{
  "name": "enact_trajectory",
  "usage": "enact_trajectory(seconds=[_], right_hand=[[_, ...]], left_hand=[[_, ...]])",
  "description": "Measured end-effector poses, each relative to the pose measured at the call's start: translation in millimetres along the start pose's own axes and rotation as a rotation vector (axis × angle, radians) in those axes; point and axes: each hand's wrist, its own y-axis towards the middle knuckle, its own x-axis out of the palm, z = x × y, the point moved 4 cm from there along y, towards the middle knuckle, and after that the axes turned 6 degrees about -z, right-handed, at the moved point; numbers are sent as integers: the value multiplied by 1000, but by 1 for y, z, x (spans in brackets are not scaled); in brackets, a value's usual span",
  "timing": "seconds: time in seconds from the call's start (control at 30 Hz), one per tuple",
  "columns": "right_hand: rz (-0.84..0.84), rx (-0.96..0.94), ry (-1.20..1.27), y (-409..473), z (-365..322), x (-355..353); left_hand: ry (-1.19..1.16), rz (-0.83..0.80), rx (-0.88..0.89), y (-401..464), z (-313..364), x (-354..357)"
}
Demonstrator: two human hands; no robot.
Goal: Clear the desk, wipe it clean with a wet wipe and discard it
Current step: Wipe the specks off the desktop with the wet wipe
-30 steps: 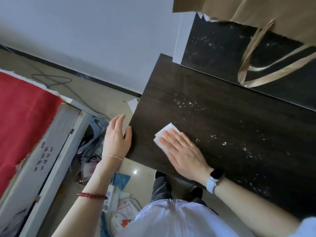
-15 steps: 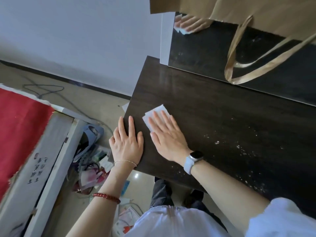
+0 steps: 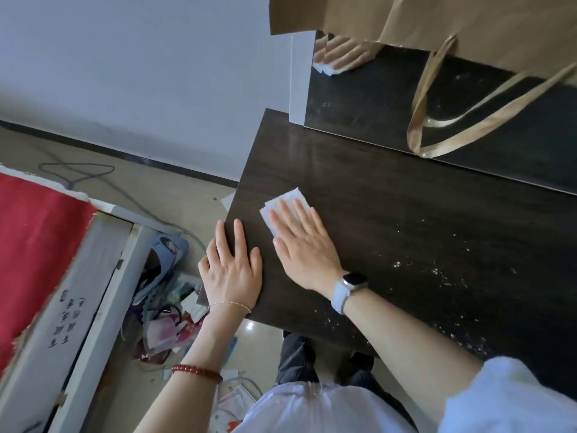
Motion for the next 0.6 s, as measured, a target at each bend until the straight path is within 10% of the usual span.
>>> enact_trajectory(seconds=[0.1, 0.6], right_hand=[[-34, -17, 55, -50, 21, 7], [309, 1308, 312, -185, 228, -23]], left_hand=[[-46, 15, -37, -1, 3, 0], [99, -27, 297, 4, 119, 29]])
